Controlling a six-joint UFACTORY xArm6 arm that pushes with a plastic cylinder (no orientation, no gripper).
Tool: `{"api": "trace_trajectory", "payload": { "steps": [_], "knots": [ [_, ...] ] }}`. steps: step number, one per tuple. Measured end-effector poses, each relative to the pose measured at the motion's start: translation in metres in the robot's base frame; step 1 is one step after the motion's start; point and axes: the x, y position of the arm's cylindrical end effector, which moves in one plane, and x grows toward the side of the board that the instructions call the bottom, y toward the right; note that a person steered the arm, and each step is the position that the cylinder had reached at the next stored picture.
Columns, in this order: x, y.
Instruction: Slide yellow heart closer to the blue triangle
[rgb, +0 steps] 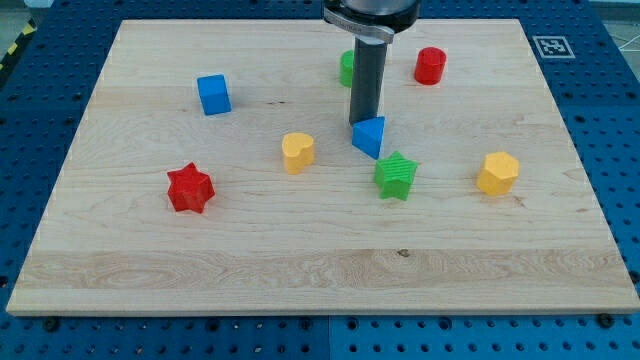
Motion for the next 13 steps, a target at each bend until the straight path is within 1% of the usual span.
{"api": "trace_trajectory", "payload": {
  "steps": [1, 3, 4, 5, 6, 7, 10, 13],
  "knots": [
    [-0.003, -0.043],
    [0.001, -0.148],
    [0.042, -0.177],
    [0.083, -0.155],
    [0.095, -0.118],
    [0.091, -0.097],
    [0.028, -0.092],
    [0.022, -0.085]
  ]
}}
